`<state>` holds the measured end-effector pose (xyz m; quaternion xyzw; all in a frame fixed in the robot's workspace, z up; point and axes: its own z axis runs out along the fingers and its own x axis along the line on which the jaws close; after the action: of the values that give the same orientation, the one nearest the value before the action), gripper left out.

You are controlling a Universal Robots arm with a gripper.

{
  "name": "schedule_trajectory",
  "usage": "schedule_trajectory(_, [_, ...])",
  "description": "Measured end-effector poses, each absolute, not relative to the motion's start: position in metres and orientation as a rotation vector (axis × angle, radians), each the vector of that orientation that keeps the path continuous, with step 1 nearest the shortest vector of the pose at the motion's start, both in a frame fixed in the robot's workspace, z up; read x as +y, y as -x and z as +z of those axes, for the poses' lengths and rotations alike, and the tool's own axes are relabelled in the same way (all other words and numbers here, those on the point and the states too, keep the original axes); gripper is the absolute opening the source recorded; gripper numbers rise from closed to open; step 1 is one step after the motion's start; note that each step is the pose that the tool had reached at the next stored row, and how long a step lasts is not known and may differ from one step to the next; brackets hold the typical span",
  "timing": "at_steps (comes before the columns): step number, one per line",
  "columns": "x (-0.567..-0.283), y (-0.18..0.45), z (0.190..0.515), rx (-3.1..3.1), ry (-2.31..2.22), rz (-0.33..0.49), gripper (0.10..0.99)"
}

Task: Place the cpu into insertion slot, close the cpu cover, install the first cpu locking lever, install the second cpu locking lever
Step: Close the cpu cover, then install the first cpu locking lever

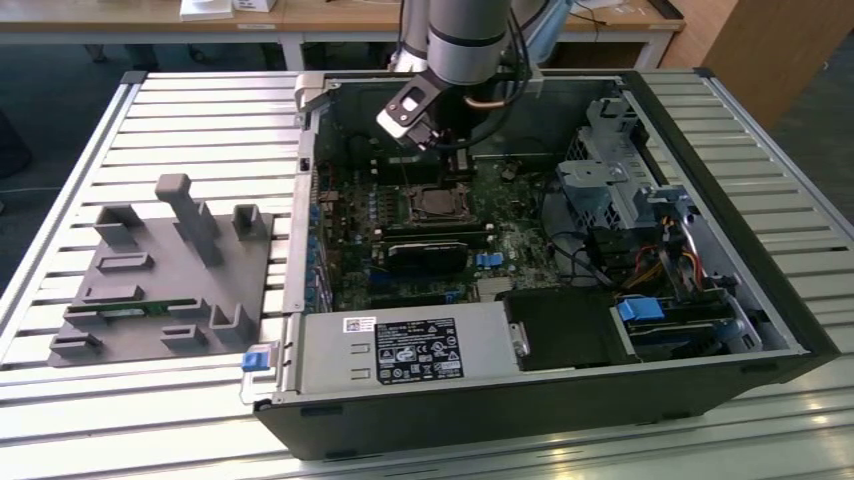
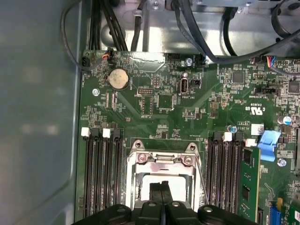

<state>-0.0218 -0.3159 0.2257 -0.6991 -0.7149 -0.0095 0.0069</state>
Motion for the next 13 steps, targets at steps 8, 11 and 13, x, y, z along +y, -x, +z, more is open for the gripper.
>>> schedule_trajectory(8, [-0.3159,0.0228,0.2257,-2.236,2.187,-0.030,0.106])
schedule_trajectory(11, [-0.3160,0.0228,0.2269,-2.236,2.187,-0.029,0.106])
schedule_trajectory(13, [-0.3159,0.0228,0.2299,-2.236,2.187,-0.030,0.106])
